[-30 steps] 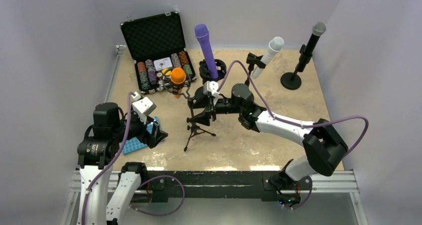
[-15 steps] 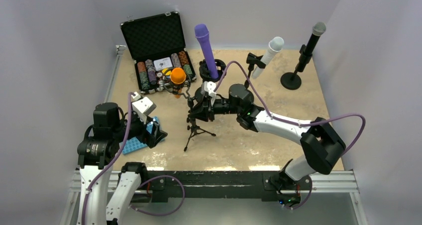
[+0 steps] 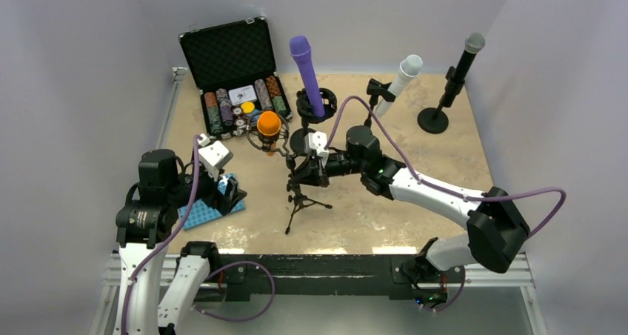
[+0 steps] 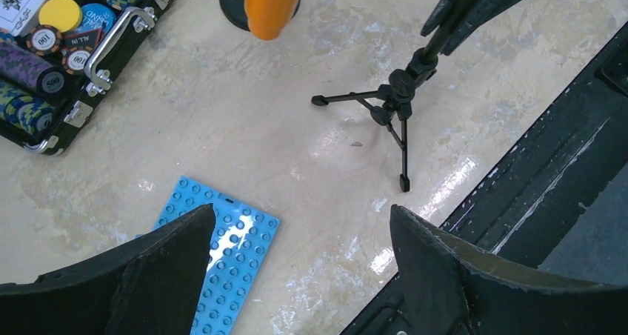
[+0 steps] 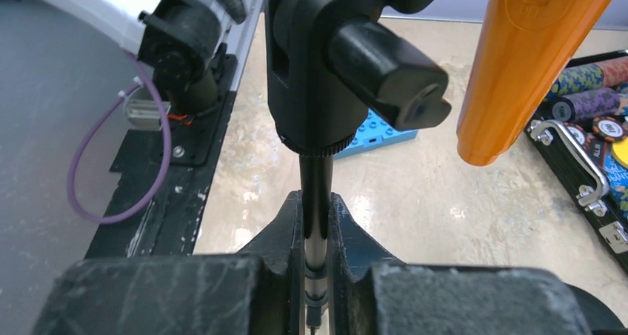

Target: Remove the microphone from the stand

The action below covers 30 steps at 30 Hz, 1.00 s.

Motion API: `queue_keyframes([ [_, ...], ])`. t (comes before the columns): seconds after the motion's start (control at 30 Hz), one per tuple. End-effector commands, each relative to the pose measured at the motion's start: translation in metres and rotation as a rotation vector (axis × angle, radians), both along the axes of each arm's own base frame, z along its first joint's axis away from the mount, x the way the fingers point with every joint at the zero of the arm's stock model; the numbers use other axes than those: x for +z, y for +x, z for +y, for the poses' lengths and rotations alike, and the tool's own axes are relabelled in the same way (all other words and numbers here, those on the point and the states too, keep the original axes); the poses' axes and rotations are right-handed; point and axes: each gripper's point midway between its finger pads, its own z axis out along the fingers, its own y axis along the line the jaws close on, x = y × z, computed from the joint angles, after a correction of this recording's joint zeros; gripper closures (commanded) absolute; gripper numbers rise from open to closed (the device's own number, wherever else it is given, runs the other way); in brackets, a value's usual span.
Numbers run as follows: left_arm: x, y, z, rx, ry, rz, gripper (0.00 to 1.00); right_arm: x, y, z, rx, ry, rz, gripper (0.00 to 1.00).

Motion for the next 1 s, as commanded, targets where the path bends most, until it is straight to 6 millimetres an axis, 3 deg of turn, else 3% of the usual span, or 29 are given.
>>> queue_keyframes([
  [0.0,0.015,0.006,-0.002,-0.019,0.001,-0.071,0.08,0.016,-0.025,-0.014,0.143,0.035,-0.119,1.0],
  [0.3,0.015,0.017,0.003,-0.002,0.024,-0.067,0.07,0.0,-0.038,-0.051,0.272,0.004,-0.18,1.0],
  [0.5,0.014,0.024,0.005,0.012,0.034,-0.07,0.05,-0.007,-0.04,-0.075,0.312,-0.035,-0.127,1.0],
  [0.83,0.002,0.025,0.009,0.003,0.07,-0.057,0.05,-0.024,-0.036,-0.097,0.291,-0.115,-0.112,1.0],
  [0.97,0.001,0.027,0.008,0.001,0.071,-0.064,0.05,-0.019,-0.032,-0.099,0.267,-0.125,-0.121,1.0],
])
